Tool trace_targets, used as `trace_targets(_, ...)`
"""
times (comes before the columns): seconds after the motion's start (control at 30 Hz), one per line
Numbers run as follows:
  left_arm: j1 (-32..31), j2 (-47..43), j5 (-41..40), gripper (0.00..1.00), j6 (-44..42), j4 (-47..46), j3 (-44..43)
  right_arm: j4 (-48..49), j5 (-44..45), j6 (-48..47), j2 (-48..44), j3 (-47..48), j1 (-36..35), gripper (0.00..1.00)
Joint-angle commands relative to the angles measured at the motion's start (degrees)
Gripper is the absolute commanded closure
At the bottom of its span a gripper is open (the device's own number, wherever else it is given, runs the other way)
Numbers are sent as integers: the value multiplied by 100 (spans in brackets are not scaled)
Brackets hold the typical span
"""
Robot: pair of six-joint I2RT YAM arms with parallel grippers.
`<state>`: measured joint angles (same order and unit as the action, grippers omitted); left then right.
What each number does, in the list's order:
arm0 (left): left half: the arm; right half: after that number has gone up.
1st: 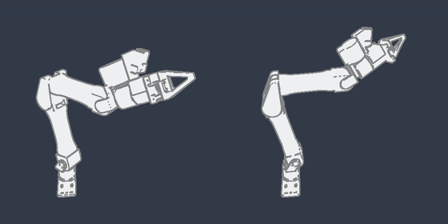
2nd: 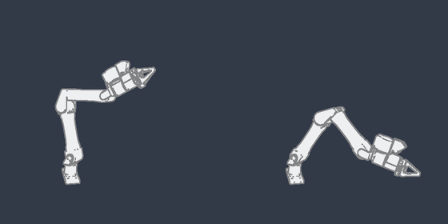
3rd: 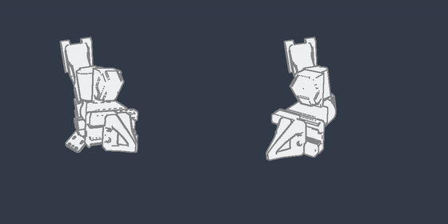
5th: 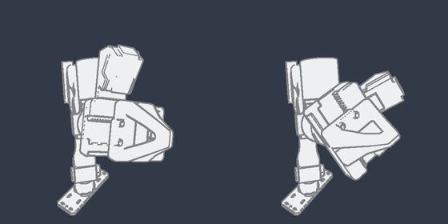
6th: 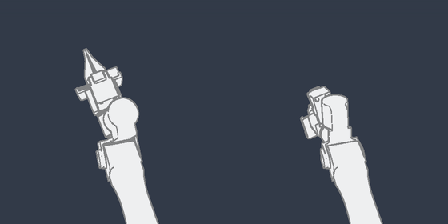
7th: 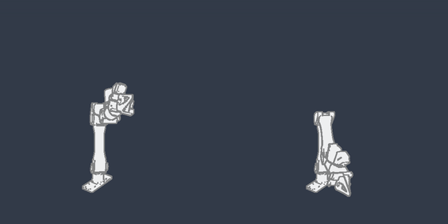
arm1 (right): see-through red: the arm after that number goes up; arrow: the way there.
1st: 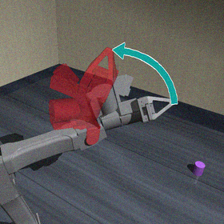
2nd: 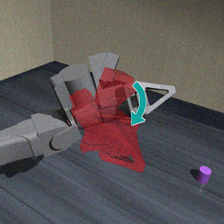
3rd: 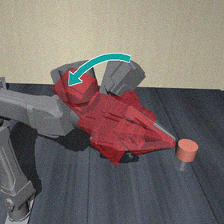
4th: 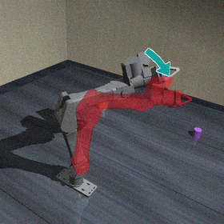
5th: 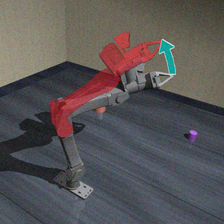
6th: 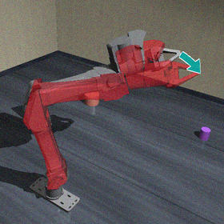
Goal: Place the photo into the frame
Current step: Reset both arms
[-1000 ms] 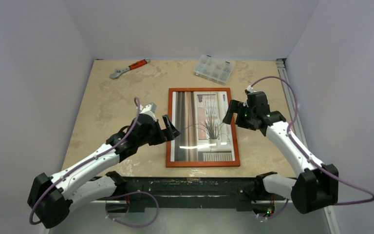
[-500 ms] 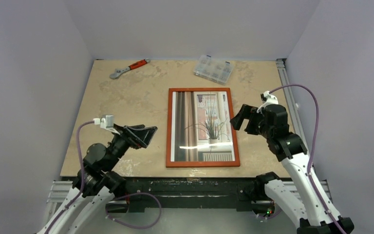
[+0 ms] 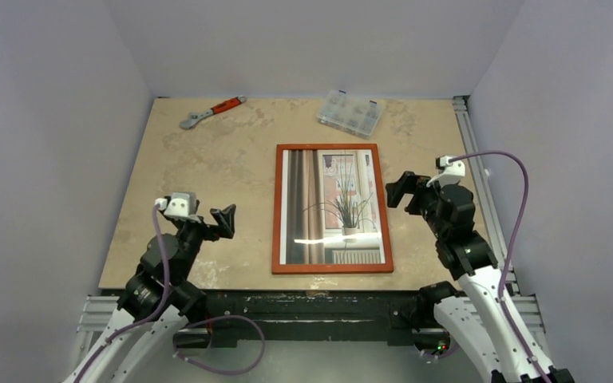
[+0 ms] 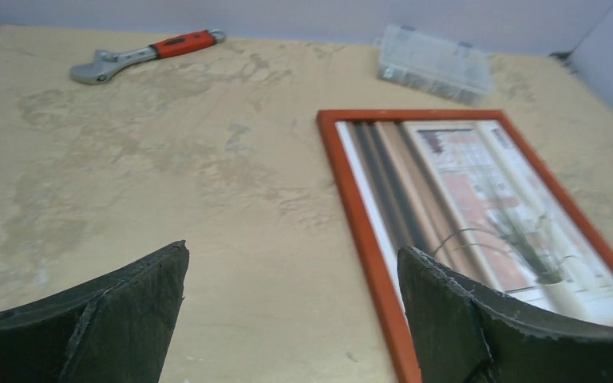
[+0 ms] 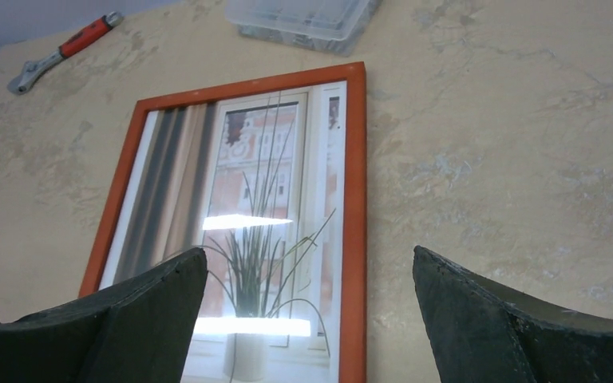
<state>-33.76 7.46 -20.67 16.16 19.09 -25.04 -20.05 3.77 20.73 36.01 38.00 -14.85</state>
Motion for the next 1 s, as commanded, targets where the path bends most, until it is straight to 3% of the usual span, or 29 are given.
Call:
trace_targets(0.0, 40, 792, -861, 0, -1054, -352, -110, 1614, 538, -293, 212, -688, -9, 2)
trace_targets(0.27, 209, 2418, -1694, 0, -1589, -2626, 723, 3190, 1757, -978, 771, -1737, -9, 2)
trace_targets(0.47, 1182, 3486, -773, 0, -1703, -4129, 1184, 4744, 2205, -1218, 1453, -2468, -8, 2)
trace_targets(0.6, 2284, 4559, 546, 0, -1308, -5734, 1551, 6663, 2275, -1341, 2182, -3024, -5, 2)
trace_targets(0.67, 2434, 4866, 812, 0, -1433, -6123, 1499, 7159, 2263, -1498, 2552, -3014, -9, 2)
trace_targets(0.77, 2570, 5675, 913, 0, -1812, -7438, 1541, 7811, 2211, -1738, 3055, -2978, -1, 2)
trace_targets(0.87, 2794, 6253, 1256, 0, -1869, -7748, 1417, 8336, 2101, -1957, 3584, -2834, 32, 2)
trace_targets(0.97, 2940, 7316, 1415, 0, -1889, -9374, 1620, 8532, 2039, -2292, 4131, -2557, 126, 2)
